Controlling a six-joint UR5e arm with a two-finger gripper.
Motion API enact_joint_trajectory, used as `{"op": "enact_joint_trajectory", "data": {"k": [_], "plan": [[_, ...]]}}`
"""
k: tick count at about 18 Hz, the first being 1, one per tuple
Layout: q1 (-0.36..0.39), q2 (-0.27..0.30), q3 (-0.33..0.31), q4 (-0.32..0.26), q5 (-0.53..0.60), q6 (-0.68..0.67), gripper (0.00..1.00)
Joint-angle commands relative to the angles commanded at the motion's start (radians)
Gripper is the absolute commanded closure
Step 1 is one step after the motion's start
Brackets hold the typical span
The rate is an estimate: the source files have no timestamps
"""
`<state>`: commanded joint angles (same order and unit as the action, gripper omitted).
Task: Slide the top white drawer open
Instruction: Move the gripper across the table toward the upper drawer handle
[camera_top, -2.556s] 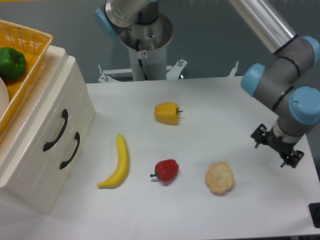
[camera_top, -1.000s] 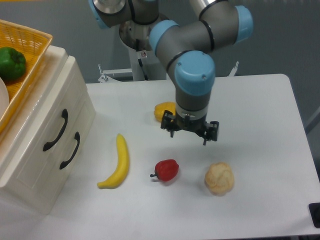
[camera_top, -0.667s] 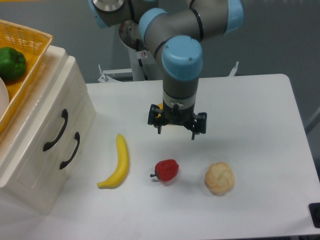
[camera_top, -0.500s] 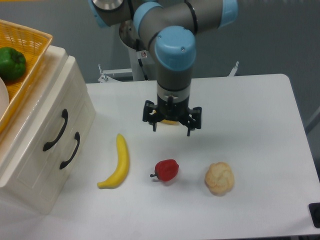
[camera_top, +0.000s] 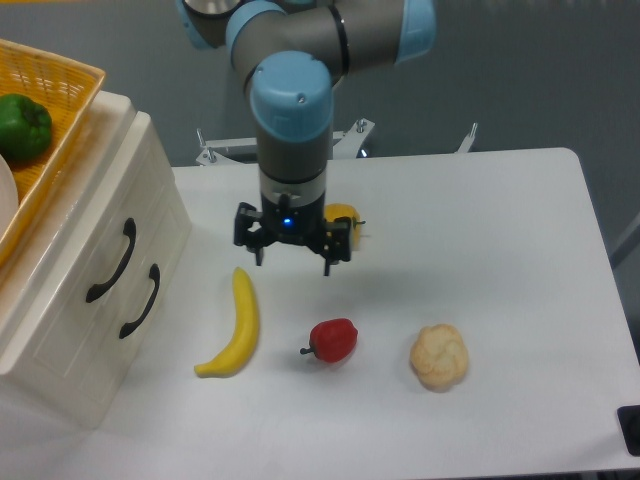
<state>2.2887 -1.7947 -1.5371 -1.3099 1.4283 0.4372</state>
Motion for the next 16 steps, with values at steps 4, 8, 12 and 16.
{"op": "enact_joint_trajectory", "data": {"k": [4, 8, 12, 16], "plan": [[-0.029, -0.038, 0.071, -0.090, -0.034, -0.009, 0.00], [-0.037, -0.040, 0.068, -0.095, -0.069, -0.037, 0.00], [-0.069, -0.032, 0.069, -0.095, -0.071, -0.084, 0.00], [-0.101, -0.032, 0.069, -0.092, -0.089, -0.123, 0.00]]}}
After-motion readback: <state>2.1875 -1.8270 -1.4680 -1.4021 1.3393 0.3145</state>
